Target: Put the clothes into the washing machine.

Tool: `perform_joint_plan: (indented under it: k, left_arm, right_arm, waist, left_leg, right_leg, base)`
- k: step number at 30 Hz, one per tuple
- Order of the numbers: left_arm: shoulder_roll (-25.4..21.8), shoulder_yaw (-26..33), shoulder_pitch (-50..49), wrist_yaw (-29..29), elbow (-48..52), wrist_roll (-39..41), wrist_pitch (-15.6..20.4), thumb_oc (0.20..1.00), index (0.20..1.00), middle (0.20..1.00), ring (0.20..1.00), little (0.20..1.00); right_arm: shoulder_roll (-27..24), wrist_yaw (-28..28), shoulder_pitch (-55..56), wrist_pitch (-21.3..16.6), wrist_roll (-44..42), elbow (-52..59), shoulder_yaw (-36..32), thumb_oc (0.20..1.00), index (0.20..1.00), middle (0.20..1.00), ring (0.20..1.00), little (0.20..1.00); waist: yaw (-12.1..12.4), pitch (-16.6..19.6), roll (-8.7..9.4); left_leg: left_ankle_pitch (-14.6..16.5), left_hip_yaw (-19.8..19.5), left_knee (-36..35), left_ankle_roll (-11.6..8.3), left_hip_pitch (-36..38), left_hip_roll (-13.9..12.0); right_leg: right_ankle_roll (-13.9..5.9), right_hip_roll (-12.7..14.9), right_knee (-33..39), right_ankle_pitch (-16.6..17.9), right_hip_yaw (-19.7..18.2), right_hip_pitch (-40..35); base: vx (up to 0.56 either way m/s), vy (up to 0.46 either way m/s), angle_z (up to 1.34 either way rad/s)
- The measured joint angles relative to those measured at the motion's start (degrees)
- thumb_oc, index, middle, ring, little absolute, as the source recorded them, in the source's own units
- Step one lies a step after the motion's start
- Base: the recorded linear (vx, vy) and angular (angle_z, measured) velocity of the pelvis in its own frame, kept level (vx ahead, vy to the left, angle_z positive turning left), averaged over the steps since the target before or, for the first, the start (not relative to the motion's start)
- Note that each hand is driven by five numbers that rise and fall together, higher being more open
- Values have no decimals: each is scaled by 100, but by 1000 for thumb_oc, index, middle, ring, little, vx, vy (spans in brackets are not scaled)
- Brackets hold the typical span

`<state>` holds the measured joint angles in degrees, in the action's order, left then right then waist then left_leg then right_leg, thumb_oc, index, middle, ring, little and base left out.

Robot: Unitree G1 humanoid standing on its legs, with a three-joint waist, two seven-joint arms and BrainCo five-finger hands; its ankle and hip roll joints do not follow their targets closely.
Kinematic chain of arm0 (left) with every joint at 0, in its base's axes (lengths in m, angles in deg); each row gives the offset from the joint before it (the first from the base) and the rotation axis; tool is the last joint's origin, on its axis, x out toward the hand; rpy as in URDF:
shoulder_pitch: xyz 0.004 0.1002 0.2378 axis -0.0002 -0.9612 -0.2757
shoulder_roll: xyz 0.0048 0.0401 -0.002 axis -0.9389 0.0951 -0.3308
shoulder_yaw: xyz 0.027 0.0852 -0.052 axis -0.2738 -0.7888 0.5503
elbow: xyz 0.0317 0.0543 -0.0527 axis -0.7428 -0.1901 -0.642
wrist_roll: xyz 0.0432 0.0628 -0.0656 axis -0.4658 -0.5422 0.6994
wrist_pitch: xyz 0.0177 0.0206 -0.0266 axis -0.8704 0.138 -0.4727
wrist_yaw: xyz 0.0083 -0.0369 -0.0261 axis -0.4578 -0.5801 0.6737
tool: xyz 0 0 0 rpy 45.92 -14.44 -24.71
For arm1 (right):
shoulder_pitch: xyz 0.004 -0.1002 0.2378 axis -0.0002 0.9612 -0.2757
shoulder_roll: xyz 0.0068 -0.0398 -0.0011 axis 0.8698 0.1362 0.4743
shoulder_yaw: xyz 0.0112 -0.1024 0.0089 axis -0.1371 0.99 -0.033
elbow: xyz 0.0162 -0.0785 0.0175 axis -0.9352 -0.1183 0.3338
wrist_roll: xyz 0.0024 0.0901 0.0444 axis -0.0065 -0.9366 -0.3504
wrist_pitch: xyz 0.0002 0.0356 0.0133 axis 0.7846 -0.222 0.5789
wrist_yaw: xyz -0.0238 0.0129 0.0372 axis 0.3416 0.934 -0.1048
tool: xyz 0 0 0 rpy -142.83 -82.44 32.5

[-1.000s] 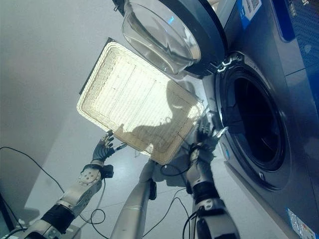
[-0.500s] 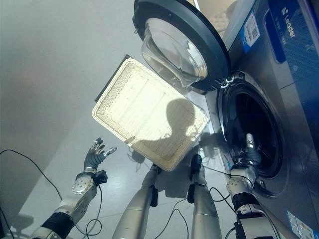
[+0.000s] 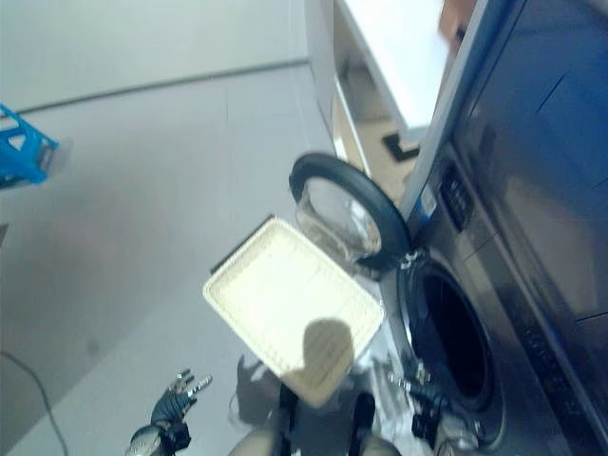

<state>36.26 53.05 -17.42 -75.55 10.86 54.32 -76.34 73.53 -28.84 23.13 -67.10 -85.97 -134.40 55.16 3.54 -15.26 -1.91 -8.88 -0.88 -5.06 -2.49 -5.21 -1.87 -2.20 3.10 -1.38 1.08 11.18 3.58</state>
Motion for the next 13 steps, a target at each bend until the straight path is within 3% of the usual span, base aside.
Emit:
perform_joint_plan:
  k: [4, 13]
  left_arm:
    - [49, 0, -173, -209, -454, -233, -226, 1000, 1000, 1000, 1000, 1000]
    - [538, -153, -356, -507, -950, -662, -310, 1000, 1000, 1000, 1000, 1000]
  right_arm:
    - [142, 301, 370, 257, 558, -73, 147, 1000, 1000, 1000, 1000, 1000]
    - [321, 177, 522, 542, 1508, -192, 350, 1000, 1000, 1000, 1000, 1000]
  waist:
    - [-116, 664, 192]
    - [-123, 1159, 163]
  left_leg:
    - [169, -9, -24, -22, 298, 15]
    - [301, -4, -4, -27, 784, 52]
  right_leg:
    - [-14, -22, 369, 11, 31, -485]
    - [8, -83, 659, 9, 39, -1096]
  base:
    - [166, 0, 4]
    - [68, -24, 1]
